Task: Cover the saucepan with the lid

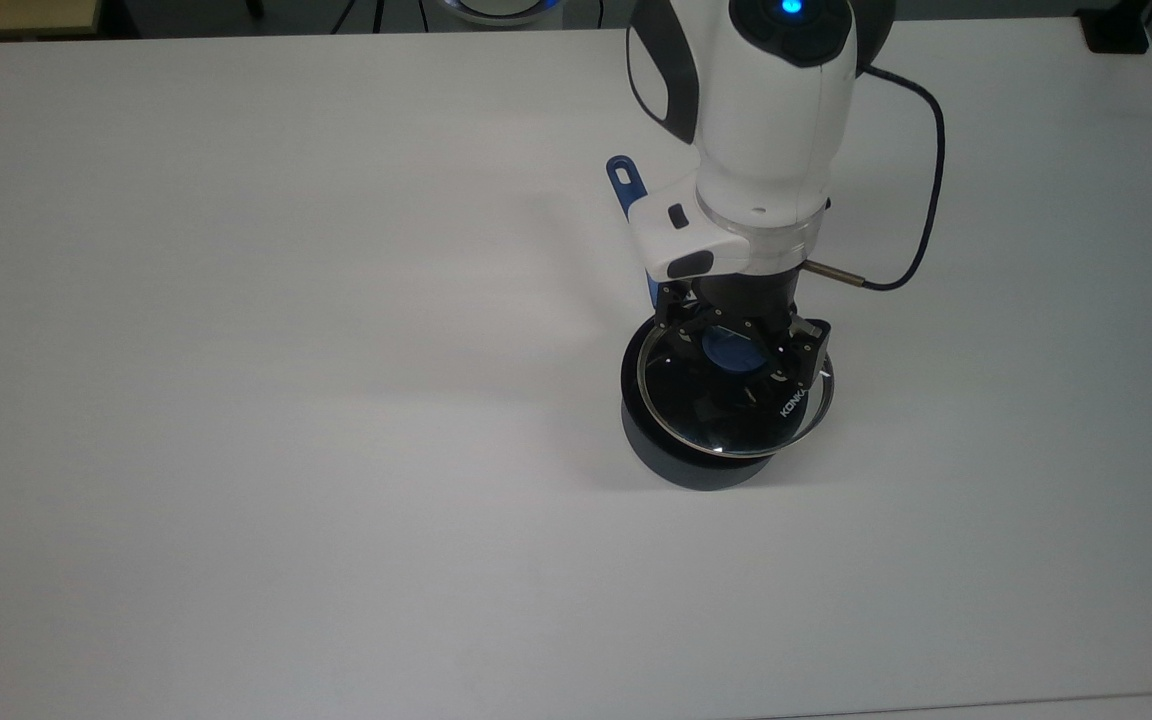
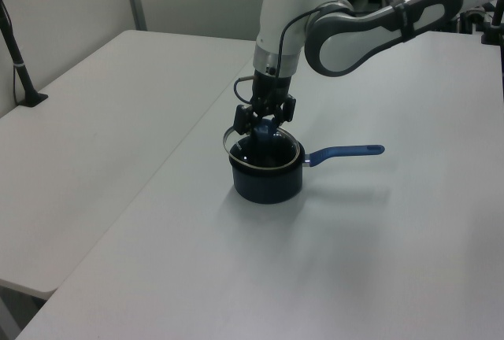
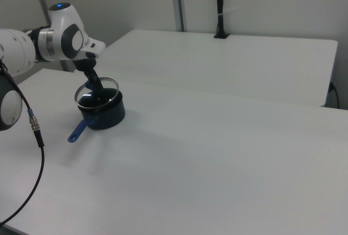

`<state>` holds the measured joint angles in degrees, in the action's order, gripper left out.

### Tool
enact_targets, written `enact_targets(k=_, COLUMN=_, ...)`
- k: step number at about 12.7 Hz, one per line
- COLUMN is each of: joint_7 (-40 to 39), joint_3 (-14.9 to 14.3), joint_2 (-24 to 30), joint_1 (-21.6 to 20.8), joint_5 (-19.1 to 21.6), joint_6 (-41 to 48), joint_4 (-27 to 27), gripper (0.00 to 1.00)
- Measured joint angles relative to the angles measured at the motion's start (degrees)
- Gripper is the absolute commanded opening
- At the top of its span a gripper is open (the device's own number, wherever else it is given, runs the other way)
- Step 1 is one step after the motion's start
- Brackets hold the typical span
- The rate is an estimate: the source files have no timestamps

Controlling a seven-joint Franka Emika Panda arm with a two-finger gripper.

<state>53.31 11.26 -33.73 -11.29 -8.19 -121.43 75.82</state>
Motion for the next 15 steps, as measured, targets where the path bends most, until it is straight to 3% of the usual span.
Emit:
enact_targets(k=2, joint_7=0.0, joint_3=-0.05, joint_2=-1.16, joint_1=0.0, joint_5=-0.01, joint_6=0.0, joint_4=0.0, gripper=0.43)
enact_targets(k=3, joint_7=0.0, joint_3=-0.16, joint_2=-1.55, joint_1=0.0, joint_5=-0.02, joint_6=0.0, joint_4=-0.02, gripper=0.54)
enact_targets(k=5, joint_7=0.0, joint_3=-0.21, joint_2=-1.78, joint_1=-0.04, joint_5=-0.02, joint_6=-0.02, joint_4=-0.03, gripper=0.88)
enact_targets(k=6, joint_7=0.0, joint_3=-0.21, joint_2=-1.78, joint_1=-0.07, joint_5=-0.02, joint_6=-0.02, joint_4=-0.03, gripper=1.0)
enact_targets(k=12, joint_7=0.0, joint_3=-0.34, joint_2=-1.62, joint_1=-0.01, joint_5=-0.11, joint_6=-0.02, joint_4=-0.14, gripper=1.0)
enact_targets(k=15, joint_7=0.12, joint_3=-0.81, joint_2=1.53, joint_1=1.54, joint_5=-0.07, joint_6=2.07, joint_4=-0.68, gripper=1.0)
